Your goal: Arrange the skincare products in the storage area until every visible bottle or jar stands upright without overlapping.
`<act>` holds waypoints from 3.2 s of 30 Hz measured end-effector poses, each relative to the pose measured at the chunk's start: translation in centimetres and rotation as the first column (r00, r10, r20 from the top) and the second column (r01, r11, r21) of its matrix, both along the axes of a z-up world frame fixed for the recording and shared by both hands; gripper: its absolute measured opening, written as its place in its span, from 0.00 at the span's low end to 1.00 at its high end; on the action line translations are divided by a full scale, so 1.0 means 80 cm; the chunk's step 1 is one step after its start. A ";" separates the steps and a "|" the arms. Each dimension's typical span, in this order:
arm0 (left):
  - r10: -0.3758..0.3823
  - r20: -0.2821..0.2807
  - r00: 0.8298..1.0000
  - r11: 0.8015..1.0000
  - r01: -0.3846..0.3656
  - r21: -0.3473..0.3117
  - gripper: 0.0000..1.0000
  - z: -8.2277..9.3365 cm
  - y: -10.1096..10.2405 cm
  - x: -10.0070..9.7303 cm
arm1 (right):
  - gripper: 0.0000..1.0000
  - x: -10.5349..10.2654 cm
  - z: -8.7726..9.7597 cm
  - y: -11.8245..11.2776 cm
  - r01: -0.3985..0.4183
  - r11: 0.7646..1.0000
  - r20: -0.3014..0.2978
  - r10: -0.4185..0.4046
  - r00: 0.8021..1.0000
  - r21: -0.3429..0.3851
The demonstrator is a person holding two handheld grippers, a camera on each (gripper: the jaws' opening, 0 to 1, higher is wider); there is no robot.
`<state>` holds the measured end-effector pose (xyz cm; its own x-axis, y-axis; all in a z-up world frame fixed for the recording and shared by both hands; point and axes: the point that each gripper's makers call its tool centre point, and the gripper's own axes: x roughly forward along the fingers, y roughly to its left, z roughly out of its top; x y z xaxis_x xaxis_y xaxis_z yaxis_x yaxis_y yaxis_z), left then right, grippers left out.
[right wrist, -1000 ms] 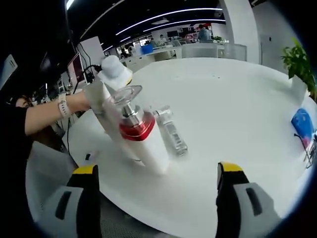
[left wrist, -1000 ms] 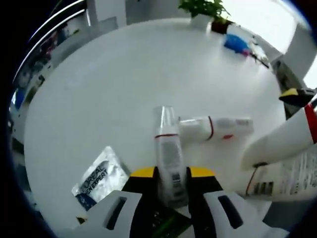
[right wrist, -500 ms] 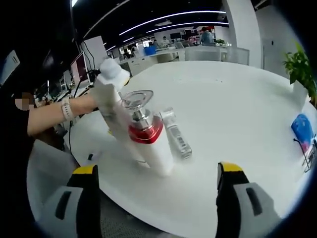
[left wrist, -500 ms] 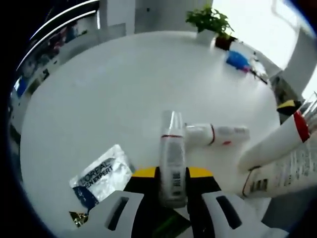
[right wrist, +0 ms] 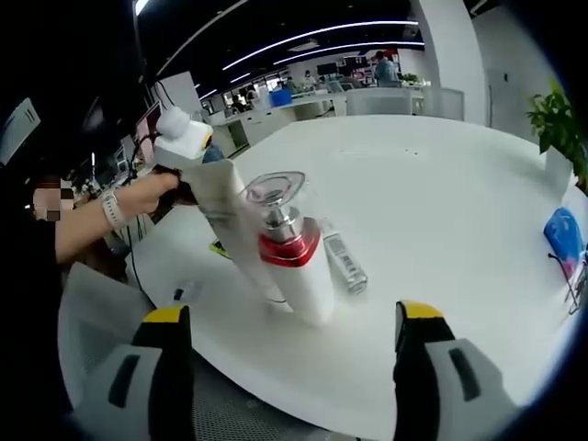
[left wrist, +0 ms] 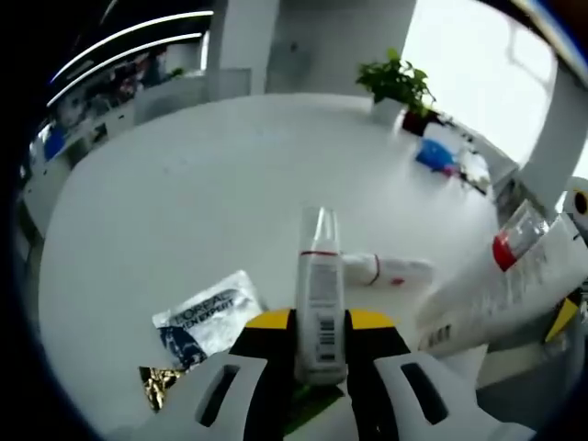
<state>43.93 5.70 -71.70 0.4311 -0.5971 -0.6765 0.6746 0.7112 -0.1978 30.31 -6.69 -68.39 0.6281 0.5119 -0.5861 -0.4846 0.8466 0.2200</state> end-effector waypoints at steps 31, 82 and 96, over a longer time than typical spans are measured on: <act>0.111 0.055 0.992 0.986 -0.103 -0.128 0.16 0.051 0.065 -0.089 | 0.71 -0.046 0.023 0.058 -0.123 0.990 0.083 0.117 0.990 0.073; 0.070 0.074 0.995 0.957 -0.046 -0.286 0.16 0.086 0.062 -0.198 | 0.42 0.014 0.063 0.176 0.108 0.597 -0.126 -0.011 0.992 0.795; 0.013 0.086 0.996 0.958 0.012 -0.287 0.16 0.089 0.043 -0.206 | 0.33 0.022 0.073 0.168 0.112 0.518 -0.126 -0.007 0.992 0.848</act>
<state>27.43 9.17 -64.59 0.4804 -0.7601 -0.4375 0.6976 0.6335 -0.3347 32.08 6.74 -62.54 0.6456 0.7619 0.0530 -0.3730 0.2540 0.8924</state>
